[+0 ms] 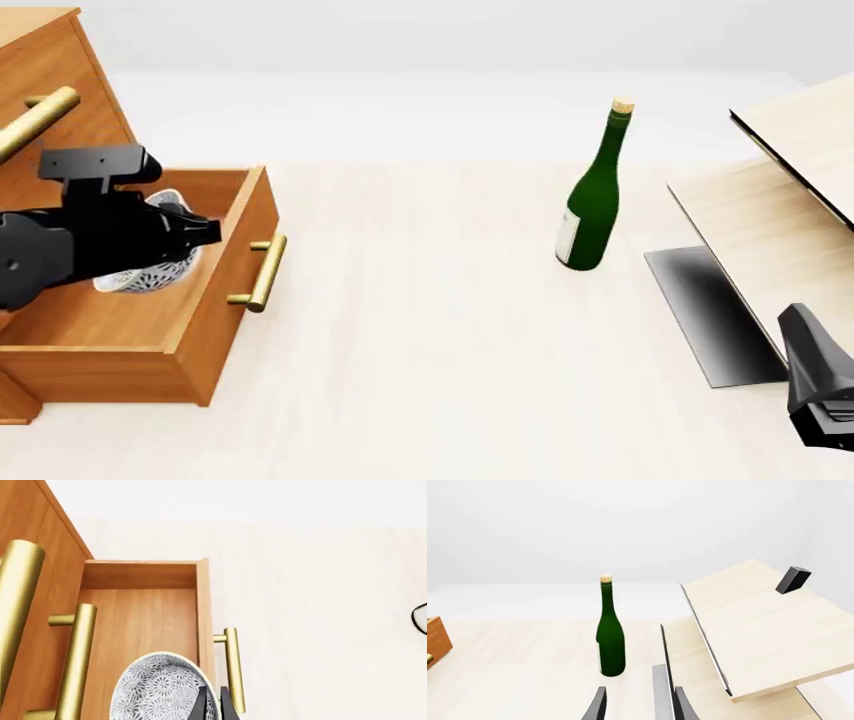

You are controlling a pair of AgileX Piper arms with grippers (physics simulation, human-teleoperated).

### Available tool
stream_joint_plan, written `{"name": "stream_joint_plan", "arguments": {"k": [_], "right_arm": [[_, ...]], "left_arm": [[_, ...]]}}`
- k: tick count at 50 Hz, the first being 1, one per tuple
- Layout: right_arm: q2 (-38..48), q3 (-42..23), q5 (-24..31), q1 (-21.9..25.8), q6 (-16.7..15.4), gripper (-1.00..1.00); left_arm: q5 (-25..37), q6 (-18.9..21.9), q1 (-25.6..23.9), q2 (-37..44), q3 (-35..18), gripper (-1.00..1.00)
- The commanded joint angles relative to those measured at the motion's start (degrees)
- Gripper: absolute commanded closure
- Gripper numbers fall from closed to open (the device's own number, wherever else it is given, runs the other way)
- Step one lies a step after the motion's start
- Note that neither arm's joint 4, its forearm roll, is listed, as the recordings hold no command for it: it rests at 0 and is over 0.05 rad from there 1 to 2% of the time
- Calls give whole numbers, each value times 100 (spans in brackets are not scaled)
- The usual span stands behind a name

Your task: Put the bowl in the bottom drawer of the cabinet.

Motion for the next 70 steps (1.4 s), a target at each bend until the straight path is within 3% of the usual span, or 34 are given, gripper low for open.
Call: {"name": "stream_joint_plan", "arguments": {"k": [1, 29, 33, 43, 70], "right_arm": [[0, 0, 0, -1, 0, -100], [1, 0, 0, 0, 0, -100], [-1, 0, 0, 1, 0, -100], [-1, 0, 0, 0, 1, -100], [0, 0, 0, 0, 1, -100]], "left_arm": [[-193, -45, 75, 100, 127, 100], [-433, 180, 475, 159, 280, 100], [-449, 418, 637, 183, 308, 100], [-701, 381, 566, 559, 284, 100], [-796, 629, 851, 626, 294, 100]]}}
